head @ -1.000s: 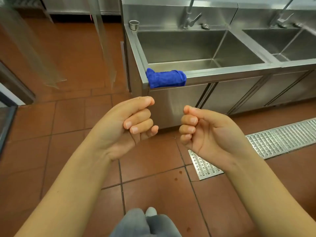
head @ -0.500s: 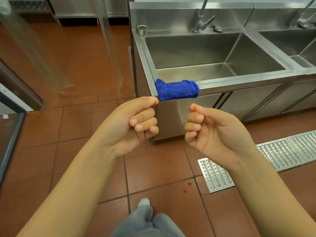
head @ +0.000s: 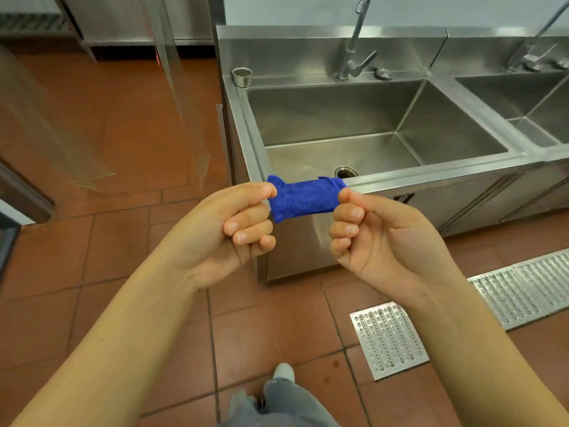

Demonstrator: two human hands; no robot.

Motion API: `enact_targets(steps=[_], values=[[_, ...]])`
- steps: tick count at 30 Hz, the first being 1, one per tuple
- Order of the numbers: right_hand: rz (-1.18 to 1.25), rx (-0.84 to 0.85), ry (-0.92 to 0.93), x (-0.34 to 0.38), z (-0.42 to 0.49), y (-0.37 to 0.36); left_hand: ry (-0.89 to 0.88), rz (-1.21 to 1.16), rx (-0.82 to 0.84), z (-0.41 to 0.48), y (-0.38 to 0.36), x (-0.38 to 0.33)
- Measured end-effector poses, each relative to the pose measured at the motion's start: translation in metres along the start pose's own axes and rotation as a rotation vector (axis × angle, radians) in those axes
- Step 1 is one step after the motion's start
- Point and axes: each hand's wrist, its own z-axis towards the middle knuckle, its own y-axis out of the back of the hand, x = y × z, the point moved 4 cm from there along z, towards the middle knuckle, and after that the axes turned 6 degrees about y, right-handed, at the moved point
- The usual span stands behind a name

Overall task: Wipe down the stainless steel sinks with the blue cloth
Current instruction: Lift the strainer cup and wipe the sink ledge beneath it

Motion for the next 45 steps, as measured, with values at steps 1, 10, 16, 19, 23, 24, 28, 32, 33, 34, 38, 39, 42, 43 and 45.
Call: enact_targets(steps=[1,10,16,19,23,24,28,32,33,34,38,39,42,43,45], values=[[-0.005,0.003,-0.005,0.005,0.007,0.002,-0.007,-0.005,-0.005,0.008,0.0,-0.002],[0.003,0.004,-0.078,0.027,0.061,0.017,-0.014,-0.053,-0.119,0.058,0.008,-0.016],[0.019,0.005,-0.101,0.029,0.108,0.008,-0.017,-0.054,-0.16,0.087,0.03,-0.041],[0.048,-0.005,-0.087,0.028,0.132,0.001,-0.002,-0.041,-0.15,0.105,0.041,-0.055],[0.083,-0.029,-0.082,0.028,0.161,-0.009,0.02,-0.027,-0.144,0.124,0.055,-0.076],[0.089,-0.034,-0.077,0.028,0.166,-0.01,0.028,-0.024,-0.139,0.129,0.059,-0.08],[0.104,-0.065,-0.066,0.028,0.185,-0.009,0.063,-0.006,-0.148,0.155,0.069,-0.088],[0.118,-0.089,-0.086,0.028,0.201,0.003,0.113,-0.024,-0.175,0.175,0.076,-0.085],[0.12,-0.092,-0.09,0.028,0.204,0.005,0.123,-0.024,-0.182,0.179,0.078,-0.083],[0.12,-0.095,-0.092,0.029,0.208,0.008,0.131,-0.021,-0.188,0.183,0.08,-0.083],[0.117,-0.087,-0.093,0.038,0.22,0.015,0.134,-0.052,-0.198,0.198,0.081,-0.082],[0.116,-0.086,-0.091,0.039,0.223,0.017,0.139,-0.057,-0.198,0.201,0.08,-0.082],[0.015,-0.121,-0.053,0.038,0.235,0.032,0.141,-0.058,-0.2,0.213,0.079,-0.083],[-0.094,-0.175,-0.02,0.034,0.243,0.043,0.138,-0.054,-0.203,0.217,0.079,-0.083],[-0.432,-0.313,0.054,0.026,0.258,0.069,0.135,-0.03,-0.234,0.225,0.082,-0.08]])
